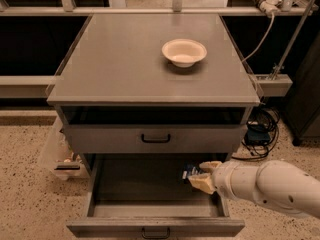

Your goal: Pick rxbar blueberry from middle drawer and place on counter

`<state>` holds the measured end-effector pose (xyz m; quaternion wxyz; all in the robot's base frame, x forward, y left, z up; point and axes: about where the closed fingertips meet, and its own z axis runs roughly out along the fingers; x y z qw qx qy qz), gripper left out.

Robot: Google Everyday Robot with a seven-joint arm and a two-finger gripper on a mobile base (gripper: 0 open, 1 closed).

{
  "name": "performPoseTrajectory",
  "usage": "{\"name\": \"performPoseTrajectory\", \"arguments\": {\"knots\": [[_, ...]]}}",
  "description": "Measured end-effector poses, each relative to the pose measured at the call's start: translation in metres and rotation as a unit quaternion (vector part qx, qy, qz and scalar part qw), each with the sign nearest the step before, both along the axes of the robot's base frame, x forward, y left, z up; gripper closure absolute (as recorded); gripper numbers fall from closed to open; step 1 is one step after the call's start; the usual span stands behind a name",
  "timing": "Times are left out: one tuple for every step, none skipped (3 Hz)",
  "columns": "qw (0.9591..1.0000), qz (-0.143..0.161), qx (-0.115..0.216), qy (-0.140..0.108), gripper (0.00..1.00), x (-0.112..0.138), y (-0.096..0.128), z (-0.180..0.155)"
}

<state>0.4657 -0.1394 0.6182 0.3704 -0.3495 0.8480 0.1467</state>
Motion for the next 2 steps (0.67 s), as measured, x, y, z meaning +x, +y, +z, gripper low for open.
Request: {"name": "performPoseTrajectory", "arguments": {"knots": [[0.9987,0.033,-0.039,-0.007,1.0,-0.019,0.034,0.055],[0.9943,0.041,-0.087,-0.047,1.0,-0.018,0.049,0.133]]}}
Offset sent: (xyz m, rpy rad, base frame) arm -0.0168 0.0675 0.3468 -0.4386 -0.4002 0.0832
